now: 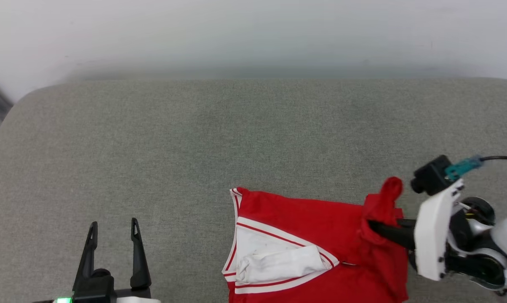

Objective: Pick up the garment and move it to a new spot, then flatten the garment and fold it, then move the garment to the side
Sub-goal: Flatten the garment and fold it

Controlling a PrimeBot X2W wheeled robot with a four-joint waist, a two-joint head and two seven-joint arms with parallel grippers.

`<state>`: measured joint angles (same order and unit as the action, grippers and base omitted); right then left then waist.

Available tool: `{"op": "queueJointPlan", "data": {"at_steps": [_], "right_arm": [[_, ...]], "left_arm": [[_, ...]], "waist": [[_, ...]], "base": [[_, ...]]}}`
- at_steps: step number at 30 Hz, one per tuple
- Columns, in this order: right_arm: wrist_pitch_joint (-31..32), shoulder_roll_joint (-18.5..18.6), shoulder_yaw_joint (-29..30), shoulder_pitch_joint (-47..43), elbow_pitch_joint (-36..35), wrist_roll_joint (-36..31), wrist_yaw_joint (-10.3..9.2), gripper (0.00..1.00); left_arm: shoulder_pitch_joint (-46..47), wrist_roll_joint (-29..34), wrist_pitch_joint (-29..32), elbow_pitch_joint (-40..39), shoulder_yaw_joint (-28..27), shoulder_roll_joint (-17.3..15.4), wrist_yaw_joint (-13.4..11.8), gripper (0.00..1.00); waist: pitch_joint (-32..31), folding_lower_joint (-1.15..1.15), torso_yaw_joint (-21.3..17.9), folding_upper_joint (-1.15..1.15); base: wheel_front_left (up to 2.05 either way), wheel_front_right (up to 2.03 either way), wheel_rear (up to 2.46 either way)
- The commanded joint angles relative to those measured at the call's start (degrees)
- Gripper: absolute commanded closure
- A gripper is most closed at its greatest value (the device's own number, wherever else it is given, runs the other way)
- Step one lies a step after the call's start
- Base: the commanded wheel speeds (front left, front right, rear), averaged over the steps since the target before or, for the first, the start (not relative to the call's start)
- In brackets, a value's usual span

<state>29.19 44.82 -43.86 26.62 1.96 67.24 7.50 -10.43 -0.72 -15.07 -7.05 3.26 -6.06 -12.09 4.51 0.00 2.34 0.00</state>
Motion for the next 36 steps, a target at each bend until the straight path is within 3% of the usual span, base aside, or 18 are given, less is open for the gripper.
{"op": "queueJointPlan", "data": {"at_steps": [1, 12, 22, 23, 24, 25, 31, 36], "right_arm": [[1.2, -2.77, -1.34, 2.41, 0.5, -2.3, -0.02, 1.0], [6.53, -18.52, -12.7, 15.9, 10.3, -11.14, -0.01, 1.0], [1.86, -22.88, -22.45, 17.17, 22.93, -14.37, -0.03, 1.0], [0.84, -23.03, -22.67, 17.15, 22.93, -13.9, -0.03, 0.93], [-0.42, -22.97, -22.68, 17.44, 22.33, -13.44, -0.03, 0.53], [-1.86, -22.63, -22.26, 17.85, 21.59, -12.78, -0.02, 0.0], [-11.54, -17.56, -20.17, 20.67, 14.43, -13.69, -0.02, 0.0], [-24.33, -14.41, -11.71, 19.7, 13.11, -18.94, -0.02, 0.0]], "left_arm": [[1.09, 0.23, -0.13, -0.16, 0.15, 0.21, 0.27, 0.0], [4.34, 0.44, -0.13, 0.12, 0.82, 0.86, 0.71, 0.0], [6.2, 0.22, -0.13, 0.72, 1.43, 1.66, 0.44, 0.0], [6.0, 0.21, -0.13, 0.76, 1.25, 1.67, 0.37, 0.0], [5.74, 0.15, -0.13, 1.01, 1.16, 1.68, 0.42, 0.0], [5.56, 0.09, -0.13, 1.24, 1.02, 1.67, 0.53, 0.0], [4.34, -0.28, -0.13, 1.64, -0.26, 1.28, 0.93, 0.0], [3.27, -0.41, -0.13, 1.39, -1.05, 1.47, 1.36, 0.0]], "waist": [[1.07, 0.0, 0.5, 0.0], [5.95, 0.0, 2.35, 0.0], [8.26, 0.0, 3.76, 0.0], [8.08, 0.0, 3.56, 0.0], [7.81, 0.0, 3.36, 0.0], [7.42, 0.0, 3.17, 0.0], [4.47, 0.0, 0.99, 0.0], [2.43, 0.0, -0.78, 0.0]], "base": [[0.0, 0.0, 0.0], [0.0, 0.0, 0.0], [0.0, 0.0, 0.0], [0.0, 0.0, 0.0], [0.0, 0.0, 0.0], [0.0, 0.0, 0.0], [0.0, 0.0, 0.0], [0.0, 0.0, 0.0]]}}
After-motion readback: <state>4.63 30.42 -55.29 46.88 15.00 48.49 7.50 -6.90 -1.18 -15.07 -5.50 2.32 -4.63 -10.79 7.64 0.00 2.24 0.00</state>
